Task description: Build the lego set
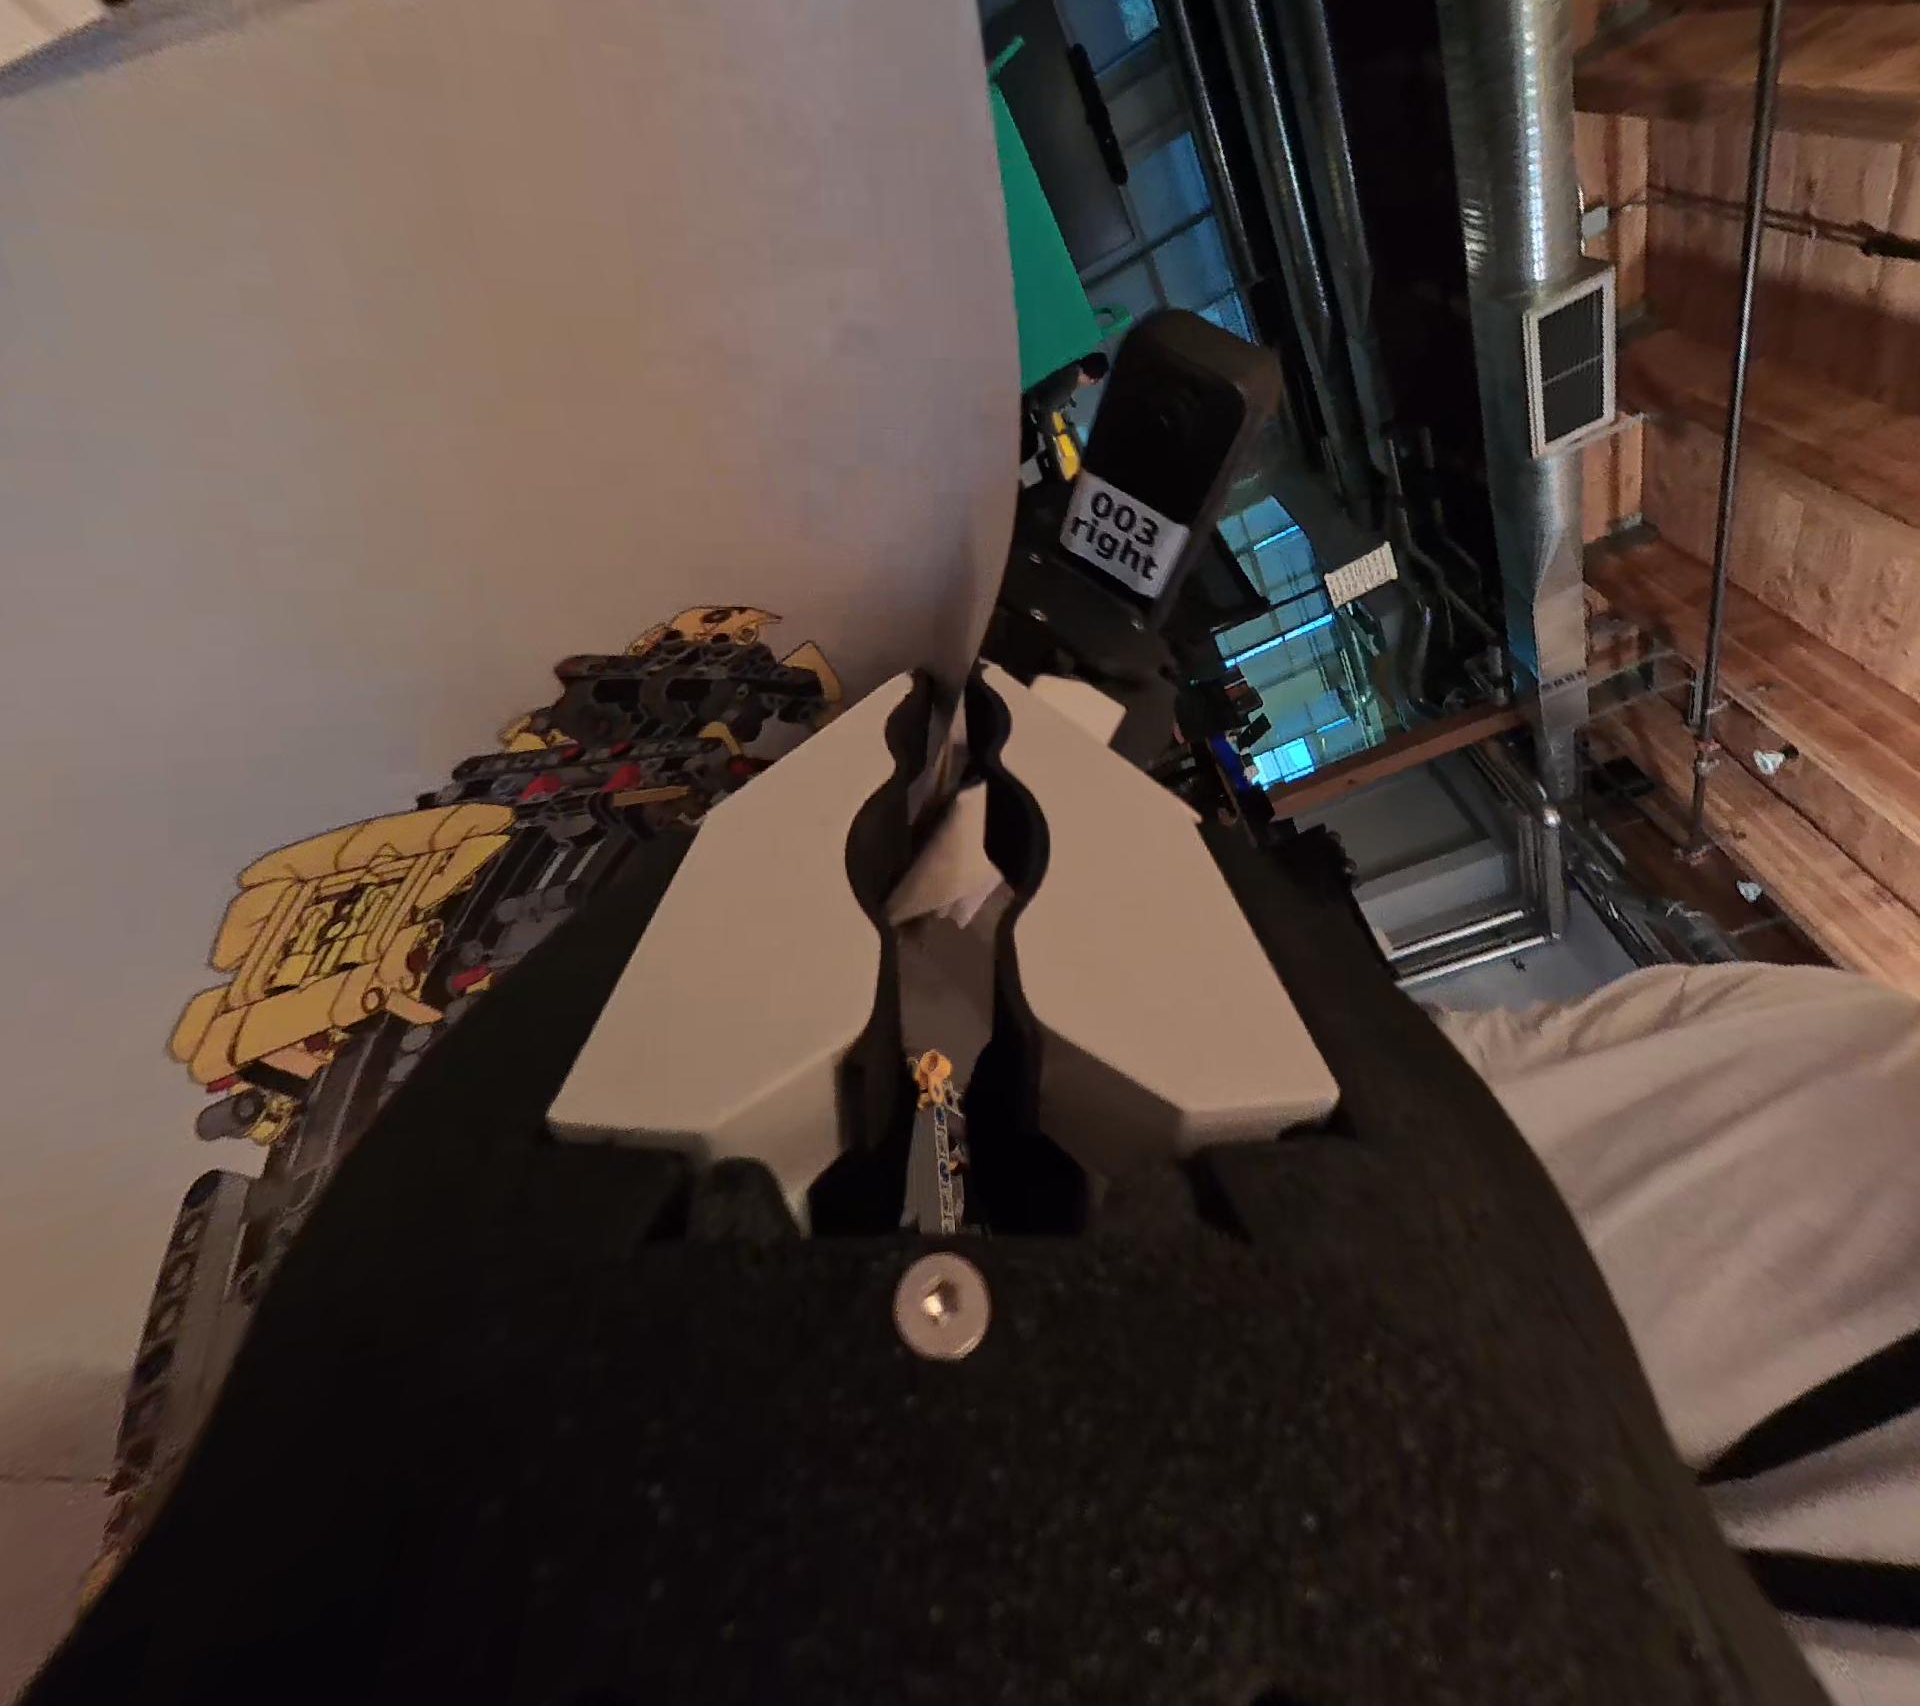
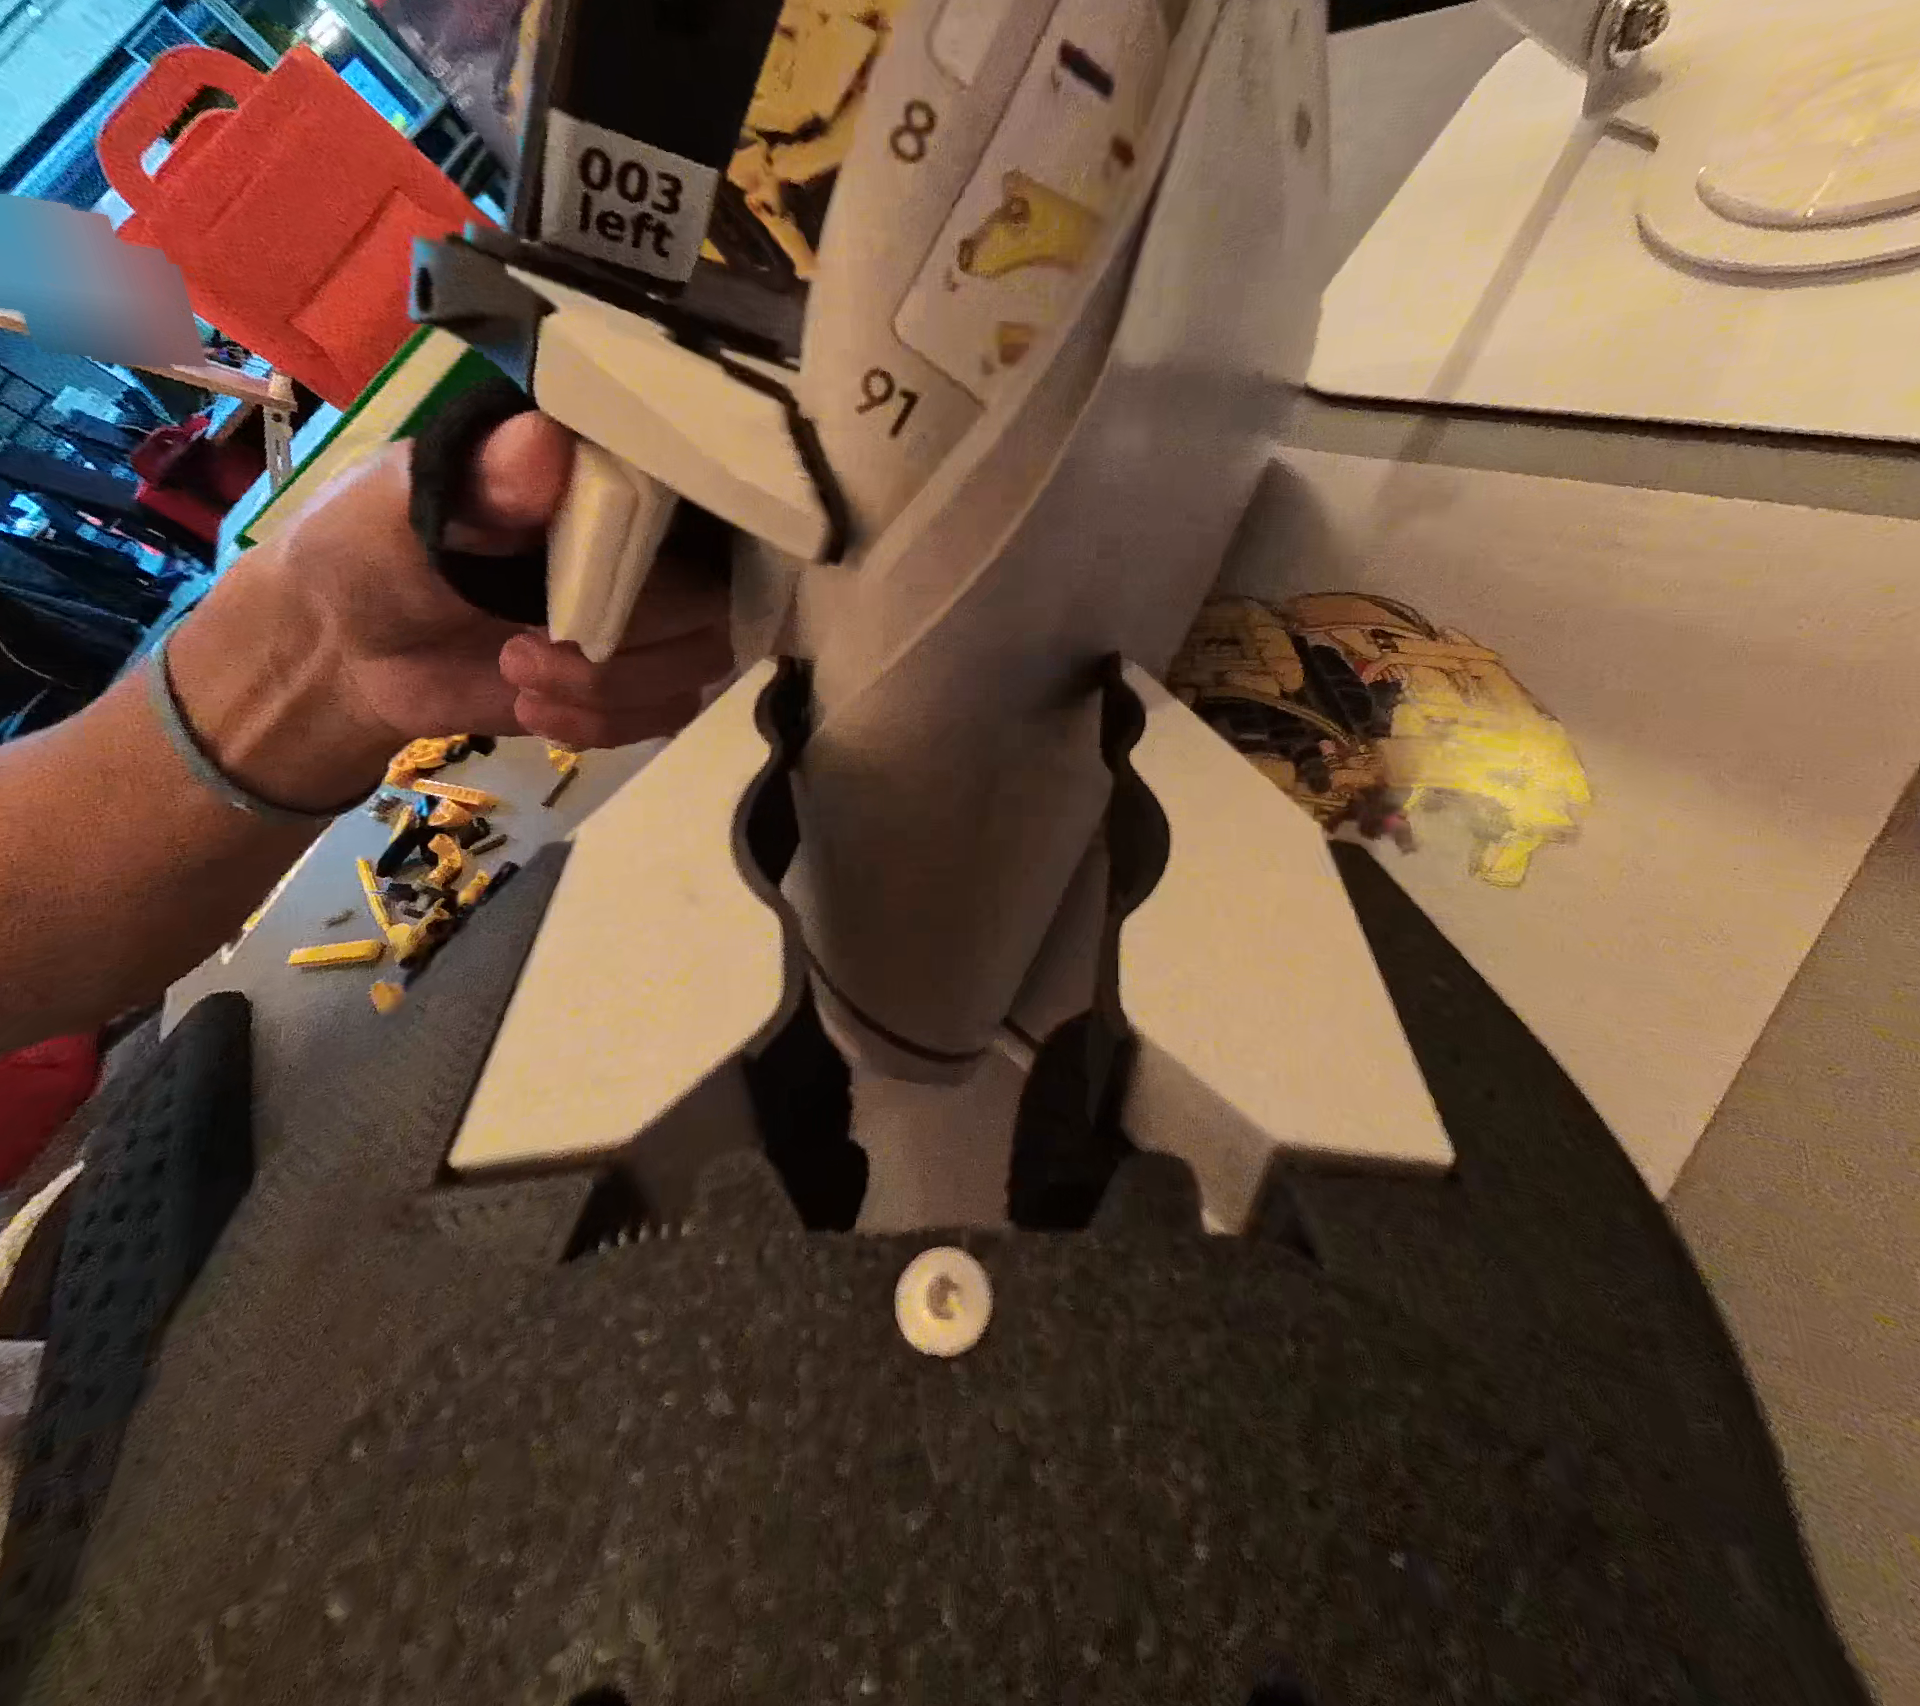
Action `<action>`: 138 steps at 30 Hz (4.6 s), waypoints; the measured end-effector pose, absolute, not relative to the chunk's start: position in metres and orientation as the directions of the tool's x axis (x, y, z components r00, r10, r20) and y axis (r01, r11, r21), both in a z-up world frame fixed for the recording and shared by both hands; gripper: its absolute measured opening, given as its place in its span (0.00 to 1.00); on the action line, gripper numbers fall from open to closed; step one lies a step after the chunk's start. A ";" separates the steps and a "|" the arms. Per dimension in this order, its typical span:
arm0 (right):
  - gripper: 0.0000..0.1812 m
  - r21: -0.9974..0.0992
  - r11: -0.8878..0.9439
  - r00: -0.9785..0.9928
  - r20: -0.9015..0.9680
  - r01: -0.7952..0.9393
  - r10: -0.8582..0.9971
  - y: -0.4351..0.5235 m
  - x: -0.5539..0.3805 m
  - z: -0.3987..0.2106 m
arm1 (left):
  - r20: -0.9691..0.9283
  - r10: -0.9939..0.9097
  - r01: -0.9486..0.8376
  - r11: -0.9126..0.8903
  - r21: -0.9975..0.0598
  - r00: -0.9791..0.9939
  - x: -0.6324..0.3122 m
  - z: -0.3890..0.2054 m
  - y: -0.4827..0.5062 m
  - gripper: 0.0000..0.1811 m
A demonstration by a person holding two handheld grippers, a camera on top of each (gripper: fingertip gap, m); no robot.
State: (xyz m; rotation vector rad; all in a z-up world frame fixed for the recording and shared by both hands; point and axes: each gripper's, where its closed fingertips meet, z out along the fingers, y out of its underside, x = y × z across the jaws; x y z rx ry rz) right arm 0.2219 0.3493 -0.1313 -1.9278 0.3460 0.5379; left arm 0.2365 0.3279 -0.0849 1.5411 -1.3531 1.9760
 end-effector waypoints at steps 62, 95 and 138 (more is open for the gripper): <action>0.15 -0.892 -0.389 0.935 -0.313 -0.229 0.166 0.380 0.161 -0.104 | 0.829 -0.364 -0.659 -0.504 -0.559 -0.424 0.169 -0.051 0.367 0.01; 0.17 -0.887 -0.454 0.996 -0.058 -0.083 -0.069 0.314 0.238 -0.104 | 0.841 -0.419 -0.639 -0.552 -0.536 -0.344 0.185 -0.073 0.373 0.00; 0.00 -0.825 -0.450 0.832 0.044 0.343 0.553 0.415 0.121 -0.155 | 0.321 -0.922 -0.853 -0.337 -0.398 0.214 -0.017 -0.191 0.581 0.00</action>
